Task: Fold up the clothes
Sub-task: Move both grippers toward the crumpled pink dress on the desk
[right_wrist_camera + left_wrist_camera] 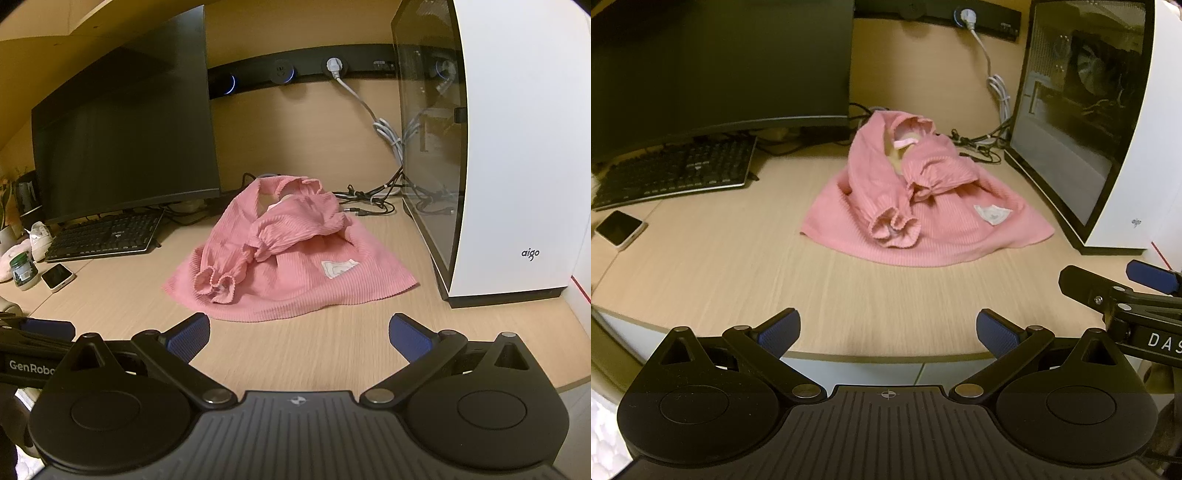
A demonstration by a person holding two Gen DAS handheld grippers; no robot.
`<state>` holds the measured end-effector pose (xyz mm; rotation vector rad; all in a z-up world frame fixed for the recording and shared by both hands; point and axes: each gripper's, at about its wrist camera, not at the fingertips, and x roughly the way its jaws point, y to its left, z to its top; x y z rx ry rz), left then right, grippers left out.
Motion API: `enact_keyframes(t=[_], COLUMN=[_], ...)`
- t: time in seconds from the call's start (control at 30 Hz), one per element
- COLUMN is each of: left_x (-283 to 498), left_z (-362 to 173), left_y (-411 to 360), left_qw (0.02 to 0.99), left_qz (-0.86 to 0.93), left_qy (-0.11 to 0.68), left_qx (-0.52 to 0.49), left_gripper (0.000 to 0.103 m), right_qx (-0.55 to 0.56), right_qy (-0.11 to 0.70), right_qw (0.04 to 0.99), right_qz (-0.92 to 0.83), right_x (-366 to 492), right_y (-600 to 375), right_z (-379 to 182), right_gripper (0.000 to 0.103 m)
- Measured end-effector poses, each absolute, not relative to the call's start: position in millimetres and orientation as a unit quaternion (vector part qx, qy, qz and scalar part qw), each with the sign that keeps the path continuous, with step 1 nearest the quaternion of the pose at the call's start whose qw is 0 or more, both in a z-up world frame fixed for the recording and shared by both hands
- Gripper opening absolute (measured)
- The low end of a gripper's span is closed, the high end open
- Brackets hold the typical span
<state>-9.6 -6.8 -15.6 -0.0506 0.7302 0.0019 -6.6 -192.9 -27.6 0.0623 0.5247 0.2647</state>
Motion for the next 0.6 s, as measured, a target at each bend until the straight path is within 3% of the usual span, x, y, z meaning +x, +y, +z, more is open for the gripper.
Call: enact_keyframes(t=[0.6], left_x=[6], left_z=[-22], left_y=[-8], left_qw=[0.929], left_qz=[-0.001], left_qy=[0.370], left_qx=[-0.025], left_gripper=[0.103], right_qx=[0.031], right_qy=[0.268], right_qw=[0.955], right_qz=[0.128], right_x=[5], right_y=[-192], right_z=[-32], right_gripper=[0.103])
